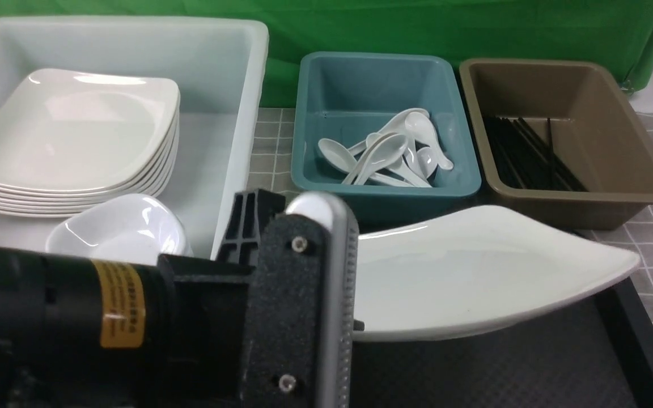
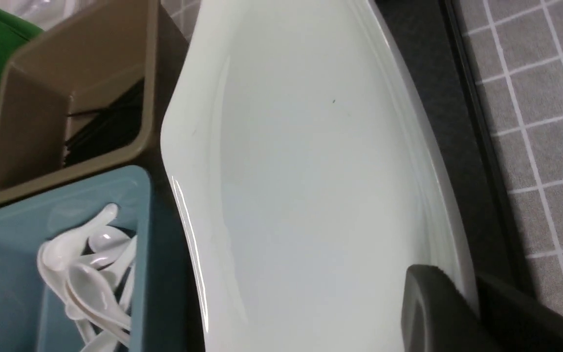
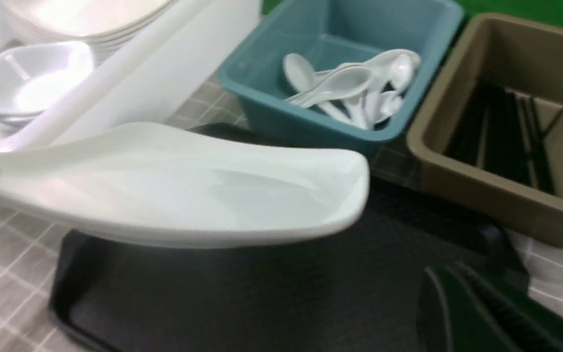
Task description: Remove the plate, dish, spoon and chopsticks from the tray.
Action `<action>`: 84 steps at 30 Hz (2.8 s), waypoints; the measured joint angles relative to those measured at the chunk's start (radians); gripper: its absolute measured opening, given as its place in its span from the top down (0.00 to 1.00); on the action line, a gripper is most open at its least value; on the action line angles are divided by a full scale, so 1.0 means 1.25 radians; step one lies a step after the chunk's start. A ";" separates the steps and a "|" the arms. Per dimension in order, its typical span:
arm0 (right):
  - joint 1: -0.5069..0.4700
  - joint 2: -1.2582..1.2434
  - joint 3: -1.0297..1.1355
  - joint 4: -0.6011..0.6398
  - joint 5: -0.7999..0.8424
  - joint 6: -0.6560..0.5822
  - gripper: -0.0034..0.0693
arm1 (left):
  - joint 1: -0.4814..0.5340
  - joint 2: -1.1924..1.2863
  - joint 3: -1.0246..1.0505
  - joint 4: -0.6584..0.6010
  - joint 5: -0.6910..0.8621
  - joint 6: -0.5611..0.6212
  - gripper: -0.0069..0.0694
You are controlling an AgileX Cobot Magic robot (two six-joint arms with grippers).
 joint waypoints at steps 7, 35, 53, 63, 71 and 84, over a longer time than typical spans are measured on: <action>0.000 0.003 -0.002 -0.010 -0.018 0.051 0.92 | 0.102 -0.005 -0.116 0.281 0.012 -0.285 0.87; 0.000 0.064 -0.008 0.022 -0.059 -0.032 0.92 | 0.568 0.499 -0.254 0.644 0.058 -0.521 0.87; 0.000 0.064 -0.008 0.100 -0.039 -0.070 0.92 | 0.600 0.614 -0.263 0.691 -0.003 -0.601 0.85; 0.000 0.064 -0.008 0.184 -0.038 -0.120 0.92 | 0.607 0.624 -0.263 0.653 -0.017 -0.604 0.47; 0.000 0.064 -0.008 0.202 -0.038 -0.133 0.92 | 0.604 0.536 -0.263 0.554 -0.024 -0.604 0.16; 0.000 0.064 -0.008 0.204 -0.038 -0.133 0.92 | 0.457 0.035 -0.121 0.055 -0.148 -0.572 0.84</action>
